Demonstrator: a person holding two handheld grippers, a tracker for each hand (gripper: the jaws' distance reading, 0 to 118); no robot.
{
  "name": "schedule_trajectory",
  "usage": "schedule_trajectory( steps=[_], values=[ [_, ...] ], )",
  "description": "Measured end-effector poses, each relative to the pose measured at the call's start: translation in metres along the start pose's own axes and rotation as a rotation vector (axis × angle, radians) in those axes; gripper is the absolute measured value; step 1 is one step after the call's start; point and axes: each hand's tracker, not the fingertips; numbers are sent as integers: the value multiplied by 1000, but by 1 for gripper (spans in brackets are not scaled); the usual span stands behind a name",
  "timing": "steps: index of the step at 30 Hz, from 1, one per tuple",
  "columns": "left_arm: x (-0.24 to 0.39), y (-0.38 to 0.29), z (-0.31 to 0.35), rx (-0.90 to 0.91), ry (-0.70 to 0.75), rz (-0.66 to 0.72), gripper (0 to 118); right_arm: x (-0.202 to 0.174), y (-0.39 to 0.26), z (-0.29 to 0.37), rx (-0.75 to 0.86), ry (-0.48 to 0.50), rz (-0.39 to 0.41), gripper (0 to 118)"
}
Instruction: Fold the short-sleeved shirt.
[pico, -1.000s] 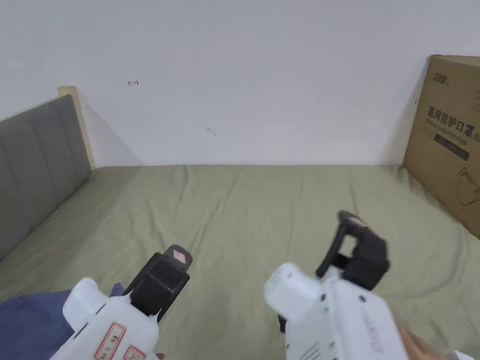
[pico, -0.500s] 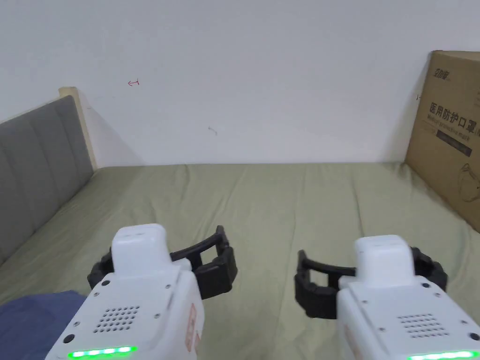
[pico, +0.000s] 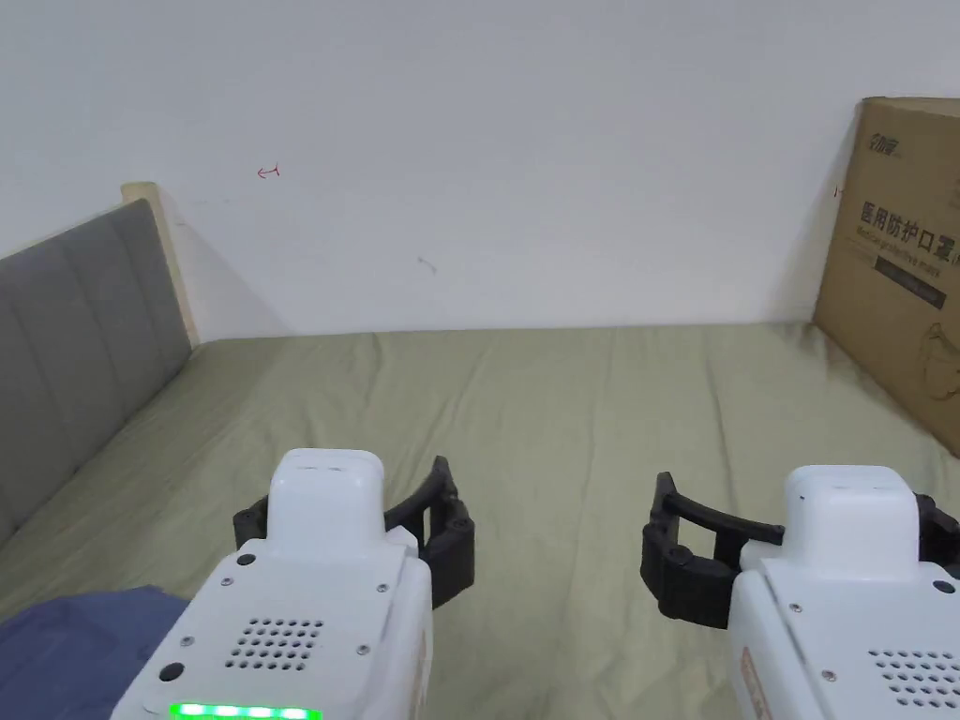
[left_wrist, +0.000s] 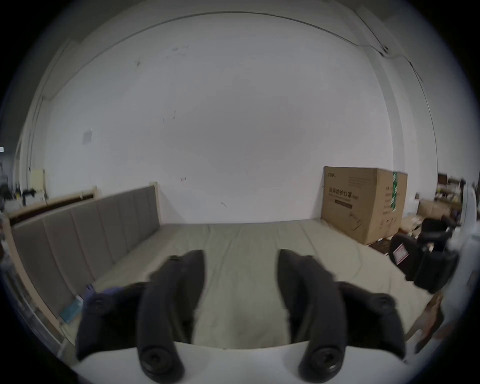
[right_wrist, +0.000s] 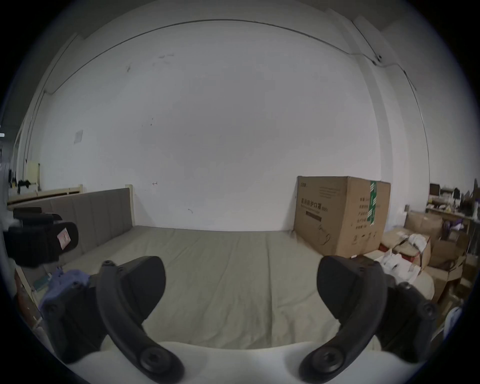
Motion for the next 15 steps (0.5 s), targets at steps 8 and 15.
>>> schedule_trajectory(
  steps=[8, 15],
  values=[
    [-12, 0, -1, -26, 19, 52, 0, -3, -10, -12, -52, 41, 36, 26],
    [-9, 1, 1, -13, 23, 20, 0, 10, -19, -21, -79, 38, -7, 19]
  ],
)
